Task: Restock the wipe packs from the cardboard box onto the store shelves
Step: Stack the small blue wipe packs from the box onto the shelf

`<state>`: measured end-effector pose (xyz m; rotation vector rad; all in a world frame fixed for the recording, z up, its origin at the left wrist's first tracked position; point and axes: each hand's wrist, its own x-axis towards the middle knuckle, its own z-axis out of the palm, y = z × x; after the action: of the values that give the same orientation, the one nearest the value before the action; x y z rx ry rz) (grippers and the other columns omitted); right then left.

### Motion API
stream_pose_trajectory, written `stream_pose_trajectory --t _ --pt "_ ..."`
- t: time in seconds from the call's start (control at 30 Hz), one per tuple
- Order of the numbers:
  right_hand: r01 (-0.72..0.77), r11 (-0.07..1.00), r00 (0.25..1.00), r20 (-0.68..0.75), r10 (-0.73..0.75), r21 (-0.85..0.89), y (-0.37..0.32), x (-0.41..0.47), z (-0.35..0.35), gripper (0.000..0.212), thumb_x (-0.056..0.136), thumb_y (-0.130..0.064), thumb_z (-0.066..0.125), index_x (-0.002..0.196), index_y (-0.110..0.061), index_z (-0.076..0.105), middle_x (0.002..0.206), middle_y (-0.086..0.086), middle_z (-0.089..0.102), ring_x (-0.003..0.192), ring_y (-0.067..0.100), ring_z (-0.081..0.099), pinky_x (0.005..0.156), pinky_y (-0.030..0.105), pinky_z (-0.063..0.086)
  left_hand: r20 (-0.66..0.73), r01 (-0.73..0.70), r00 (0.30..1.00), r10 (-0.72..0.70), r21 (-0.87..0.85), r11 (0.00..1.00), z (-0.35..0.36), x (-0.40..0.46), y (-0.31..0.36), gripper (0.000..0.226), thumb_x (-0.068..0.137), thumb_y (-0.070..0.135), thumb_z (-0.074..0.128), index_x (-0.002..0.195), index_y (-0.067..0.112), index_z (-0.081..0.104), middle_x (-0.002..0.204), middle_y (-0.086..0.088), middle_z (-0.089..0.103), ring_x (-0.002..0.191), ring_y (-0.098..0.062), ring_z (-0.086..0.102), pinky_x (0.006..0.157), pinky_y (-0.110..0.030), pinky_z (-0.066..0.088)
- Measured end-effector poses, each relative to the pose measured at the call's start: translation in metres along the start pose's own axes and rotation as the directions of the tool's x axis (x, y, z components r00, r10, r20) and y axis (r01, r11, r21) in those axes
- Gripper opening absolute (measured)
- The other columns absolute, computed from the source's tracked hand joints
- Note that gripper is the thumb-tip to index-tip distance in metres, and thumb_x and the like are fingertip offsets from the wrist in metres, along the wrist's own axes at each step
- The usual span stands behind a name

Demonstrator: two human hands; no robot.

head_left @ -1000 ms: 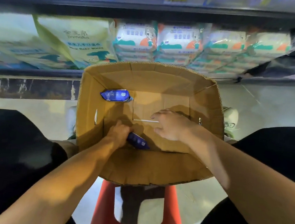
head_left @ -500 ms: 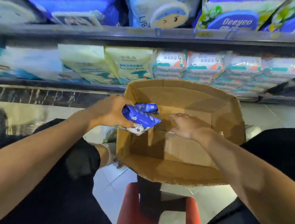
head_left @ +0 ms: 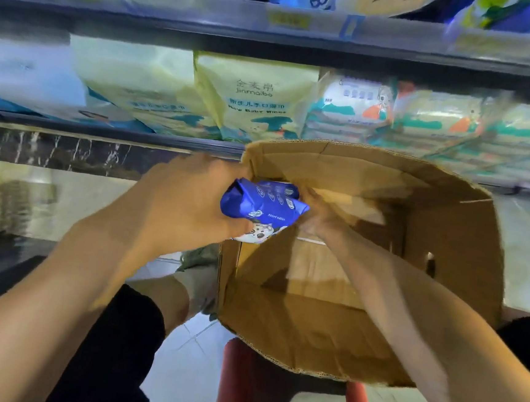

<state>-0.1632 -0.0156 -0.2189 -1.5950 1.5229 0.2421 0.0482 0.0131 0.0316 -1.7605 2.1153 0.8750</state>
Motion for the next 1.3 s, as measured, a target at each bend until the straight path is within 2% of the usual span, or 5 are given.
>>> stream_pose_trajectory --t 0.17,0.33,0.4,0.6,1.3 --pt "-0.081 0.951 0.995 -0.027 0.093 0.299 -0.001 0.034 0.024 0.064 0.083 -0.015 0.077 0.141 -0.017 0.048 0.119 -0.005 0.061 0.101 0.009 0.055 0.08 0.012 0.042 -0.089 0.037 0.995 -0.036 0.02 0.999 0.004 0.008 -0.014 0.039 0.071 0.063 0.064 0.099 0.036 0.056 0.083 0.013 0.063 0.08 -0.018 0.059 0.07 -0.036 0.053" --pt "-0.133 0.734 0.975 -0.047 0.219 0.666 0.006 0.057 0.041 0.069 0.063 -0.06 0.087 0.118 -0.022 0.067 0.118 0.003 0.068 0.11 0.022 0.064 0.101 0.036 0.048 -0.088 0.059 0.994 -0.06 -0.012 0.998 0.002 0.007 -0.019 0.044 0.063 0.069 0.054 0.093 0.037 0.052 0.077 0.012 0.063 0.074 -0.018 0.061 0.066 -0.038 0.053" --pt "-0.153 0.809 0.982 -0.005 0.189 0.568 -0.004 0.048 0.037 0.065 0.084 -0.022 0.075 0.143 -0.02 0.048 0.135 0.007 0.055 0.122 0.023 0.053 0.103 0.028 0.042 -0.087 0.062 0.994 -0.064 -0.029 0.998 0.001 0.008 -0.019 0.045 0.062 0.07 0.054 0.094 0.038 0.053 0.078 0.012 0.064 0.076 -0.019 0.063 0.067 -0.039 0.054" --pt "-0.081 0.872 0.976 -0.14 0.168 0.483 0.013 0.046 0.049 0.049 0.074 -0.008 0.082 0.121 -0.012 0.067 0.105 -0.003 0.067 0.099 0.014 0.062 0.082 0.019 0.046 -0.109 0.073 0.991 -0.077 -0.036 0.997 0.003 0.008 -0.022 0.044 0.063 0.069 0.055 0.095 0.038 0.053 0.082 0.013 0.064 0.079 -0.02 0.064 0.069 -0.039 0.054" --pt "0.072 0.657 0.984 -0.159 0.075 0.751 0.035 -0.118 -0.066 0.036 0.091 -0.023 0.072 0.118 0.0 0.065 0.104 0.016 0.075 0.088 0.026 0.072 0.085 0.046 0.057 -0.276 -0.097 0.961 -0.008 -0.367 0.925 0.003 0.008 0.015 0.053 0.075 0.042 0.084 0.118 0.024 0.058 0.106 -0.001 0.07 0.095 -0.02 0.067 0.081 -0.044 0.058"
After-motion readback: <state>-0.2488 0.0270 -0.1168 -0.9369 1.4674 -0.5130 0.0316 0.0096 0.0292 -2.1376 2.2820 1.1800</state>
